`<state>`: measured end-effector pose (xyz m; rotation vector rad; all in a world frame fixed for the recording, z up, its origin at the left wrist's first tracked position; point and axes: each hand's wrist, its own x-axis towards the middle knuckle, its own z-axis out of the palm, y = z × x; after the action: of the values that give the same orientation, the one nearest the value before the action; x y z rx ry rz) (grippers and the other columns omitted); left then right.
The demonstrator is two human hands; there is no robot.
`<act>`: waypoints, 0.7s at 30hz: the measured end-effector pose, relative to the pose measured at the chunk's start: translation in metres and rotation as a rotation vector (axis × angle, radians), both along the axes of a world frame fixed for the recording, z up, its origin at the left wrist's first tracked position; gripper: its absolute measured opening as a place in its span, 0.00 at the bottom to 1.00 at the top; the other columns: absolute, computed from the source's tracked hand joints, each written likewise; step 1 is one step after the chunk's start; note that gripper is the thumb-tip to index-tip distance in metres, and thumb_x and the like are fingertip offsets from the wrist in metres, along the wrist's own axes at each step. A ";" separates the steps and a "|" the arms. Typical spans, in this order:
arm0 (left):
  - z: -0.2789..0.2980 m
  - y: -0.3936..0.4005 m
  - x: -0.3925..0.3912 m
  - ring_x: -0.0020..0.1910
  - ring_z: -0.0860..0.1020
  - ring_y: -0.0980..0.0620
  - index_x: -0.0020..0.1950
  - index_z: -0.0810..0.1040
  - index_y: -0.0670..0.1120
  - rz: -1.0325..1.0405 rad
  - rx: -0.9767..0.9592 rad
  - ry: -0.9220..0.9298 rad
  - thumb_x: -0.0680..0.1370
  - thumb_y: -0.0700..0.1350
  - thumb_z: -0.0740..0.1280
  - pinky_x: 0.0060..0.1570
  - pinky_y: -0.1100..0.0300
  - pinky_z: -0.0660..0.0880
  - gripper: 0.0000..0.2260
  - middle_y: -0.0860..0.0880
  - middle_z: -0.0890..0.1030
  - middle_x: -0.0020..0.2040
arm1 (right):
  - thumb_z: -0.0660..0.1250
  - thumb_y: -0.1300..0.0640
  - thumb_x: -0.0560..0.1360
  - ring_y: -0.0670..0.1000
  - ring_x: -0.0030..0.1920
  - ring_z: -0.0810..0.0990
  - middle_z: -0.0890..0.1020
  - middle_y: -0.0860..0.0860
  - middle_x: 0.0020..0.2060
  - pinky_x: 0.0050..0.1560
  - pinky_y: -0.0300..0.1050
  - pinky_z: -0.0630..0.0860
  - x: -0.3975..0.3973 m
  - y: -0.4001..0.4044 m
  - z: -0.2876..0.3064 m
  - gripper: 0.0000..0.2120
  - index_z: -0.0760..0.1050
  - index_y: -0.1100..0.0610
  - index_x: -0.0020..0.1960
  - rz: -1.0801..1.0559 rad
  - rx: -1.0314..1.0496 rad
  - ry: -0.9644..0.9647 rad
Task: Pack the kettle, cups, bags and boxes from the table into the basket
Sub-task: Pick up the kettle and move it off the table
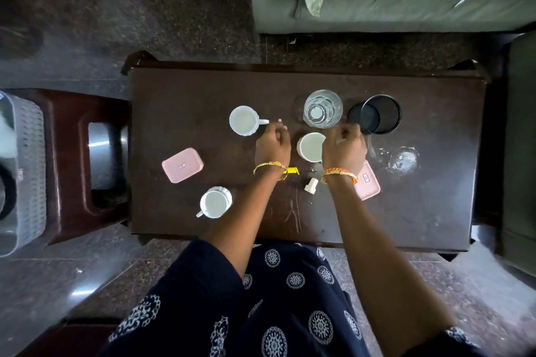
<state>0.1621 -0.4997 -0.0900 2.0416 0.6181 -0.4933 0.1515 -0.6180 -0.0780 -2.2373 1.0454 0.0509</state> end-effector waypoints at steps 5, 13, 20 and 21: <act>0.027 0.054 -0.053 0.46 0.81 0.39 0.51 0.77 0.41 -0.034 0.104 -0.168 0.79 0.43 0.60 0.44 0.50 0.77 0.08 0.40 0.84 0.45 | 0.57 0.57 0.73 0.62 0.39 0.76 0.79 0.62 0.38 0.38 0.47 0.67 -0.036 0.066 0.026 0.10 0.73 0.63 0.42 0.250 0.042 -0.265; 0.058 0.206 -0.119 0.50 0.78 0.38 0.52 0.76 0.38 0.304 0.240 -0.206 0.78 0.40 0.59 0.49 0.49 0.74 0.08 0.37 0.80 0.49 | 0.55 0.56 0.73 0.66 0.27 0.72 0.75 0.63 0.25 0.28 0.48 0.65 -0.066 0.211 0.055 0.13 0.71 0.63 0.37 0.671 0.159 -0.280; 0.102 0.382 -0.155 0.52 0.75 0.40 0.57 0.71 0.33 1.012 0.302 -0.423 0.78 0.39 0.60 0.52 0.61 0.73 0.12 0.34 0.75 0.54 | 0.58 0.53 0.74 0.61 0.30 0.76 0.79 0.60 0.27 0.33 0.51 0.74 -0.085 0.382 0.088 0.14 0.71 0.59 0.34 0.906 0.379 -0.227; 0.106 0.406 -0.156 0.54 0.74 0.39 0.60 0.69 0.31 1.101 0.302 -0.423 0.77 0.38 0.61 0.55 0.61 0.72 0.14 0.33 0.72 0.56 | 0.58 0.50 0.74 0.61 0.31 0.78 0.80 0.59 0.28 0.35 0.53 0.76 -0.086 0.403 0.091 0.15 0.72 0.59 0.34 0.920 0.430 -0.190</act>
<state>0.0059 -0.0932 0.0161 1.6476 1.4390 0.6870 0.0654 -0.2145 0.0125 -2.0733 -0.1524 0.4041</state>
